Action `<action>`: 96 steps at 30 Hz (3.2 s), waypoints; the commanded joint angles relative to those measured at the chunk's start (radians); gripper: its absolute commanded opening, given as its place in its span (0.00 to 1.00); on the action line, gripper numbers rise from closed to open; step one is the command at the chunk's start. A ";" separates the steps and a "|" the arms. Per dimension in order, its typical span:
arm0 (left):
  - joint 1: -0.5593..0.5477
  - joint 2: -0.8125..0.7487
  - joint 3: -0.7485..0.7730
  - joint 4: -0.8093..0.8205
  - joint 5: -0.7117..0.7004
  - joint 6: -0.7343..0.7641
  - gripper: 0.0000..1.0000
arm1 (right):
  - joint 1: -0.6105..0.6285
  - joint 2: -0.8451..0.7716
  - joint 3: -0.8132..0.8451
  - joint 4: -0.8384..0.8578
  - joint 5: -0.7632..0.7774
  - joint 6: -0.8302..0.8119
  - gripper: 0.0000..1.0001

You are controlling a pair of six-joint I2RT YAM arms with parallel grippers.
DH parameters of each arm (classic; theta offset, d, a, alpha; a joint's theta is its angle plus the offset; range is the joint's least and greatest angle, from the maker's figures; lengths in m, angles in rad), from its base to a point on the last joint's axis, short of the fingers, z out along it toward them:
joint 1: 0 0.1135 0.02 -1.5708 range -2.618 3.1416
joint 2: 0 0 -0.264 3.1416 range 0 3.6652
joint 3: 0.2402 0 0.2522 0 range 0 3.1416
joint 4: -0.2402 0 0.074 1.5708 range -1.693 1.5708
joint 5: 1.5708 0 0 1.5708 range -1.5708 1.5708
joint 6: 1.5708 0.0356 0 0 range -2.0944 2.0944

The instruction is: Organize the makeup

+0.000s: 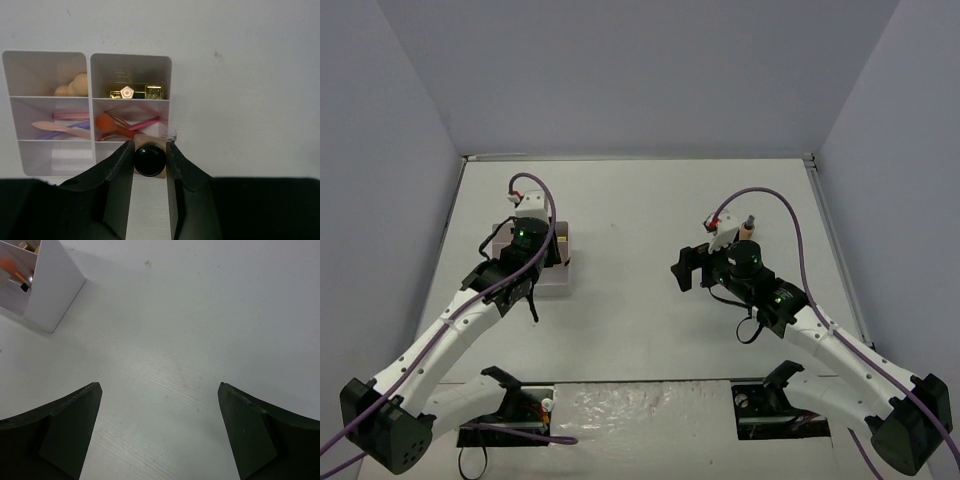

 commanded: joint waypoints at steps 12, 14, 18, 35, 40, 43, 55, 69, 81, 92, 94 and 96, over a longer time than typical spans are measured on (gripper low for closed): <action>0.090 -0.068 -0.097 0.083 -0.057 -0.051 0.00 | -0.005 0.000 0.007 0.084 -0.018 0.014 0.99; 0.092 -0.067 -0.104 0.084 -0.063 -0.050 0.00 | -0.004 -0.001 0.006 0.085 -0.019 0.012 0.99; 0.100 -0.064 -0.133 0.115 -0.075 -0.040 0.00 | -0.005 0.000 0.004 0.086 -0.020 0.011 0.99; 0.134 0.017 -0.210 0.260 -0.080 -0.028 0.00 | -0.005 -0.032 -0.022 0.083 -0.015 0.017 0.99; 0.139 0.060 -0.215 0.284 -0.078 -0.027 0.00 | -0.005 -0.029 -0.020 0.084 -0.015 0.017 0.99; 0.140 0.077 -0.214 0.290 -0.074 -0.028 0.00 | -0.005 -0.029 -0.022 0.084 -0.017 0.020 0.99; 0.141 0.108 -0.233 0.288 -0.078 -0.070 0.04 | -0.005 -0.028 -0.028 0.084 -0.012 0.021 0.99; 0.141 0.110 -0.260 0.295 -0.084 -0.088 0.26 | -0.004 -0.030 -0.031 0.085 -0.012 0.022 0.99; 0.141 0.067 -0.221 0.212 -0.072 -0.112 0.43 | -0.004 -0.033 -0.007 0.085 -0.004 0.034 0.99; 0.141 -0.019 -0.021 -0.029 -0.099 -0.109 0.80 | -0.033 0.126 0.179 -0.026 0.321 0.069 0.98; 0.142 -0.030 0.034 -0.075 -0.098 -0.083 0.92 | -0.081 0.177 0.226 -0.045 0.364 0.085 0.97; 0.143 -0.032 0.067 -0.107 -0.097 -0.064 0.97 | -0.134 0.211 0.256 -0.059 0.362 0.094 0.97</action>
